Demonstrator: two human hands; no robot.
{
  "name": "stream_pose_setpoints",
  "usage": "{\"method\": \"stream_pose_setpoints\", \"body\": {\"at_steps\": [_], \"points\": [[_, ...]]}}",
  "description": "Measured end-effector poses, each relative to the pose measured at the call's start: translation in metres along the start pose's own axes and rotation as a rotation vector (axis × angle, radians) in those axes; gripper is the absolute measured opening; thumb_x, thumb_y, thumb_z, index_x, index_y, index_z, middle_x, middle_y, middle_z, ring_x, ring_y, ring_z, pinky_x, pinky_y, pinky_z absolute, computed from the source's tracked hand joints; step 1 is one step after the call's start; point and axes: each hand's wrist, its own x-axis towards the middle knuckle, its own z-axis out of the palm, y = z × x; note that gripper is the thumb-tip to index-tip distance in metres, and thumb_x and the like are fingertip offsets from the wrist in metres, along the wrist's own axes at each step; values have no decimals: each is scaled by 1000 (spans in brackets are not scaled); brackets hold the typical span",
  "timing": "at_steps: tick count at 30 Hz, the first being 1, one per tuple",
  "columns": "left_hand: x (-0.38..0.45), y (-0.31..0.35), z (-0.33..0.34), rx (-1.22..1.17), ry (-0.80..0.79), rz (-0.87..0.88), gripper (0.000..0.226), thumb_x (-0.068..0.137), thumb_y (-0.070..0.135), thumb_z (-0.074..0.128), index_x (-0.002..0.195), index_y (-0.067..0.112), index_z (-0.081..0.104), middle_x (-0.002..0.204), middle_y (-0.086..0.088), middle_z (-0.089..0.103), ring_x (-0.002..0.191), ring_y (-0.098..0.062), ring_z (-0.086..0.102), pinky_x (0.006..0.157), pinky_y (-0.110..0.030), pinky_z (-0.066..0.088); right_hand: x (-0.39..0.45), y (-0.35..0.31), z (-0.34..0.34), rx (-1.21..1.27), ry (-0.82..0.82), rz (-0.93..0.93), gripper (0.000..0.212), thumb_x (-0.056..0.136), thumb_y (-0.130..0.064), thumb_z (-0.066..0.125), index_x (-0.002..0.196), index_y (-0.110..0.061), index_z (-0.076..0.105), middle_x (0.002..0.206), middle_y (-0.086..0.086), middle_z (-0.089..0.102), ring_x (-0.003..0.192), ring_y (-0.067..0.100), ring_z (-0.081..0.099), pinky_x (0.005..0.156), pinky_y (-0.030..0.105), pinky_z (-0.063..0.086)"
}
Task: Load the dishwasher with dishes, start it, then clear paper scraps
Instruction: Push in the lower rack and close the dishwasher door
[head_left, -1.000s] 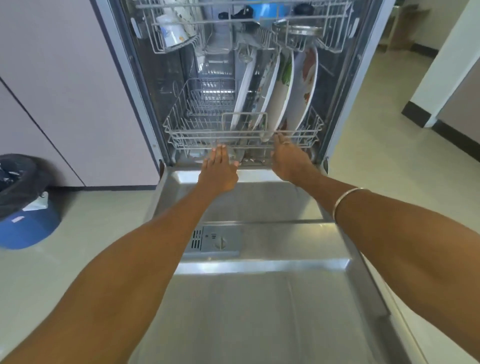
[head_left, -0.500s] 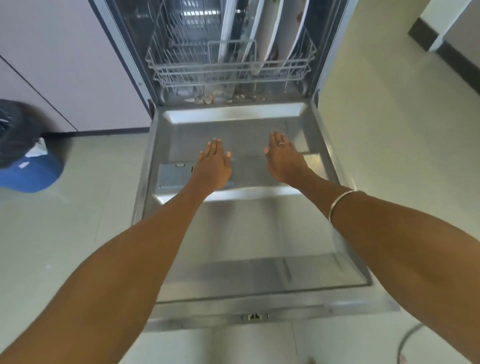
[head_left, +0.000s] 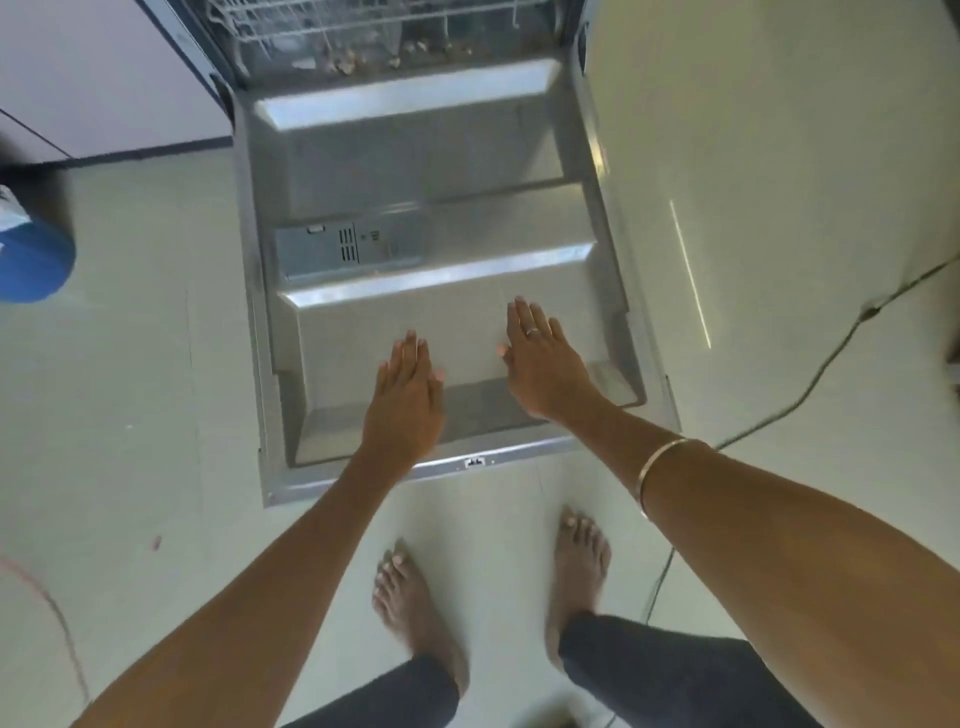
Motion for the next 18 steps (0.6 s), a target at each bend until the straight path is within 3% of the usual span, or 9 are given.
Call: {"method": "stream_pose_setpoints", "body": {"at_steps": [12,14,16,18], "points": [[-105,12,21,-89,-170,-133,57,107,35,15,156,7,5,165,-7,0,152,-19,-3,124,-36,0,-114,-13,47,136,-181,80,59,105,-28,26,154,2,11,162,18,10,151,30,8,123,41,12],[-113,15,20,-98,-212,-206,58,107,38,15,156,8,12,164,-8,11,151,-24,12,123,-40,12,-124,-17,42,222,-174,127,55,107,-26,27,155,-1,15,162,14,15,150,28,14,120,38,16],[-119,21,21,-60,-220,-341,59,106,43,16,150,8,33,153,-14,39,138,-34,40,112,-46,33,-133,-20,40,350,-83,227,47,107,-25,31,149,-5,35,154,12,38,142,27,36,114,35,29],[-122,28,19,-93,-178,-503,64,104,49,16,128,5,56,130,-19,60,119,-39,55,102,-46,42,-137,-23,45,453,36,352,40,104,-27,36,126,-5,62,124,12,66,115,29,60,99,32,40]]}}
